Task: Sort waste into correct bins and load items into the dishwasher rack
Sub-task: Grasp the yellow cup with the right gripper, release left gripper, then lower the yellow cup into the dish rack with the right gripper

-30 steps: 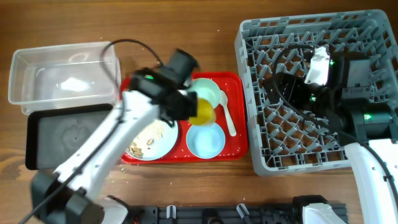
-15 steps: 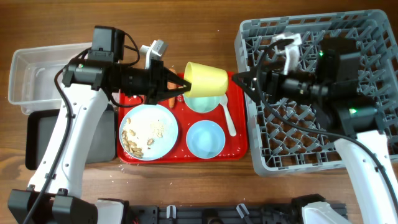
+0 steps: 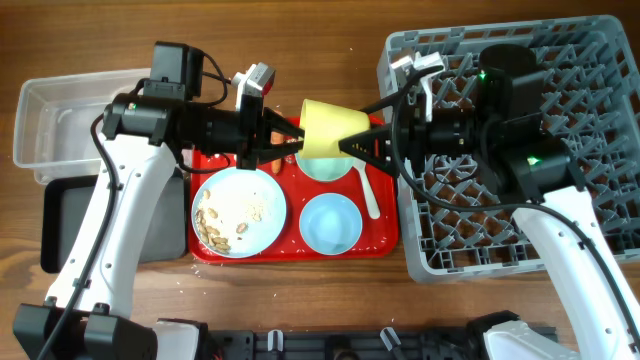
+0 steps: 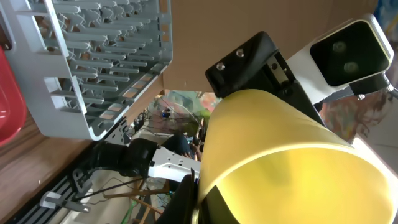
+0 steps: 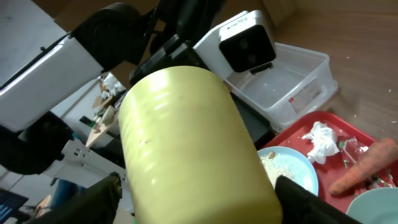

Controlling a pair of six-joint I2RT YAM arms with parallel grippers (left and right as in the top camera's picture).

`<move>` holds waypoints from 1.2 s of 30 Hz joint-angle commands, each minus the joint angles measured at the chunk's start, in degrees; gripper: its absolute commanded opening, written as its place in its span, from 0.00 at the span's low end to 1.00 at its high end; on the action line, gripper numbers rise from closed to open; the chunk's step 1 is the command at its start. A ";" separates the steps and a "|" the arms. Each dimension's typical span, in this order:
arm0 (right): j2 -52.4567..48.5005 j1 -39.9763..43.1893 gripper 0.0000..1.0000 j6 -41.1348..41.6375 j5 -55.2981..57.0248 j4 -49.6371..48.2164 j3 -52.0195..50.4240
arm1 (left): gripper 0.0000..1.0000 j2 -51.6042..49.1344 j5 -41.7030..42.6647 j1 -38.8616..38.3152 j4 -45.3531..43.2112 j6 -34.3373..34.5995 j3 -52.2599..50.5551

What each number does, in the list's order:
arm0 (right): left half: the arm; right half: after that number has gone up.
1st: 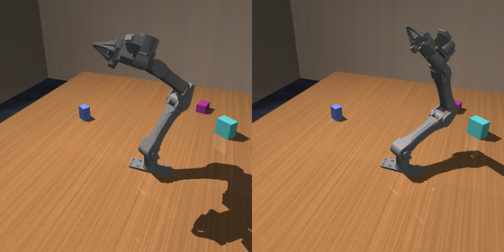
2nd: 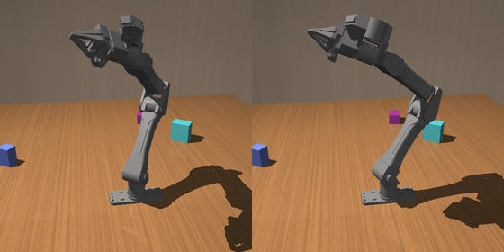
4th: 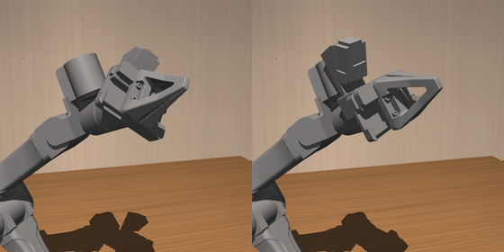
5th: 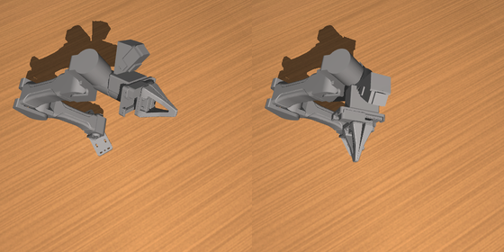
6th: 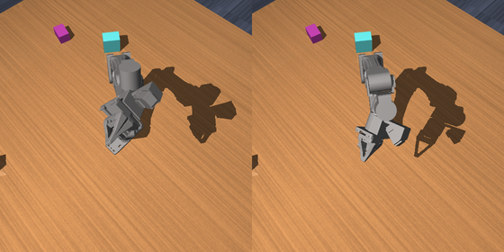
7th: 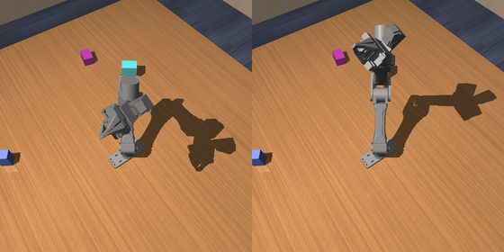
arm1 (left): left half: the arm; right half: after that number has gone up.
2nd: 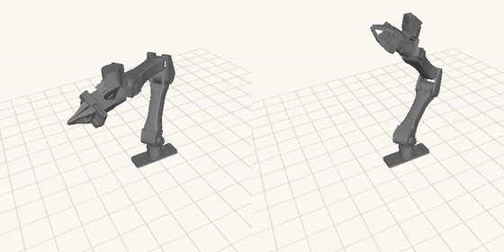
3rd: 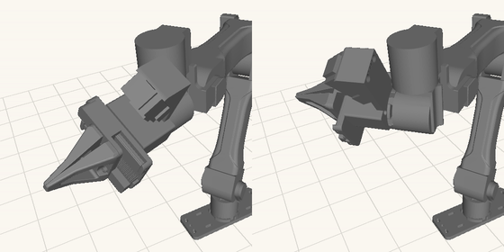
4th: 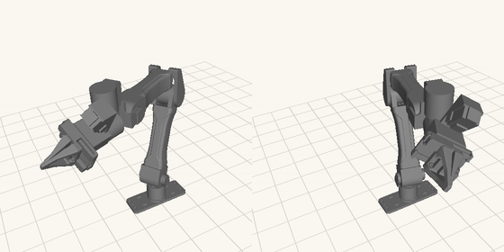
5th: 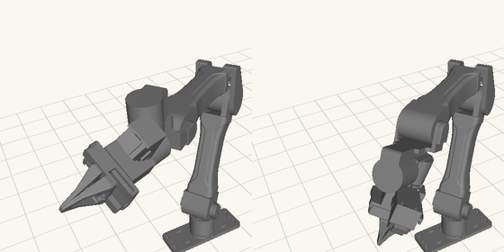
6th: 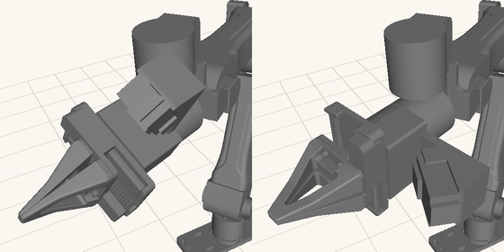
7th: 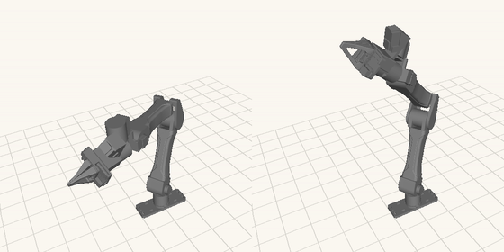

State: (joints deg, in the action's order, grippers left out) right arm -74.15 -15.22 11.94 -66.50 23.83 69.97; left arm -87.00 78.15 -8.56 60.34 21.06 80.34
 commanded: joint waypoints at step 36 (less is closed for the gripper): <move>10.60 16.44 0.48 10.32 63.78 49.88 0.96 | 1.00 0.22 -10.43 6.27 -2.51 -1.14 0.90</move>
State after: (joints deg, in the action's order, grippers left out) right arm -62.15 1.08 17.87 -16.69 70.76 70.43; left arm -87.00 70.67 -2.68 58.00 20.62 80.40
